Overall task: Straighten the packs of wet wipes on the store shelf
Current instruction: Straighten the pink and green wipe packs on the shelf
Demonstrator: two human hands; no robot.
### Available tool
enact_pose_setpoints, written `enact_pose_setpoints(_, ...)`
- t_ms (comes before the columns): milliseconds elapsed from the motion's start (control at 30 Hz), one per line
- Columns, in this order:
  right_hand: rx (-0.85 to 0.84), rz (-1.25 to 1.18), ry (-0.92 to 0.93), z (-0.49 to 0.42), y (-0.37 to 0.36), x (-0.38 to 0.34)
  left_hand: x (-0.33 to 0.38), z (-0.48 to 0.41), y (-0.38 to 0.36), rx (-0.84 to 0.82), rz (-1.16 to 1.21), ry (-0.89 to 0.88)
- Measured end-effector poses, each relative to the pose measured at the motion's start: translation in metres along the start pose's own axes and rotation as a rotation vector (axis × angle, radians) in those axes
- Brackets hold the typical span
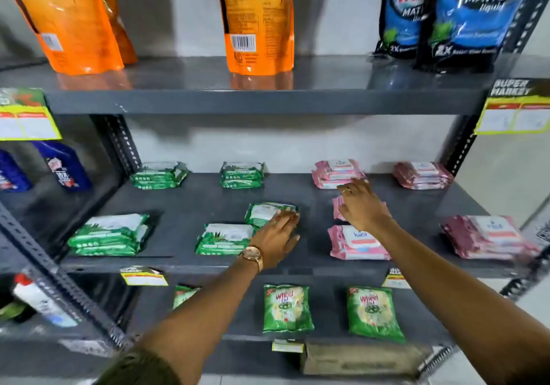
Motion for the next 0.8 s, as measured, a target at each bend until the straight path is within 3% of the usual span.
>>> enact_pose_setpoints(133, -0.186, -0.036, -0.143, -0.01, -0.016, 0.018, 0.002, 0.001, -0.023, -0.116, -0.057, 0.084)
enact_pose_setpoints(233, -0.239, -0.053, -0.171, -0.015, -0.033, 0.033, 0.008, 0.007, -0.034, -0.108, -0.126, 0.012)
enact_pose_setpoints(400, -0.237, -0.079, -0.187, -0.02, -0.043, 0.05, 0.012, 0.018, -0.04, -0.028, -0.169, -0.018)
enact_pose_setpoints(567, -0.303, -0.054, -0.193, -0.021, -0.053, 0.062, 0.007, 0.019, -0.044, -0.04, -0.166, 0.024)
enact_pose_setpoints(800, -0.24, -0.068, -0.183, -0.02, -0.05, 0.071, 0.006, 0.026, -0.049, -0.096, -0.149, 0.069)
Point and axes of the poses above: each hand's wrist, its own z-axis away from the middle knuckle, its own y-axis out of the back of the hand, x = y × z, the point moved 4 cm from there along -z, towards the middle knuckle, and after that the axes turned 11 degrees about x, right-handed, at the moved point
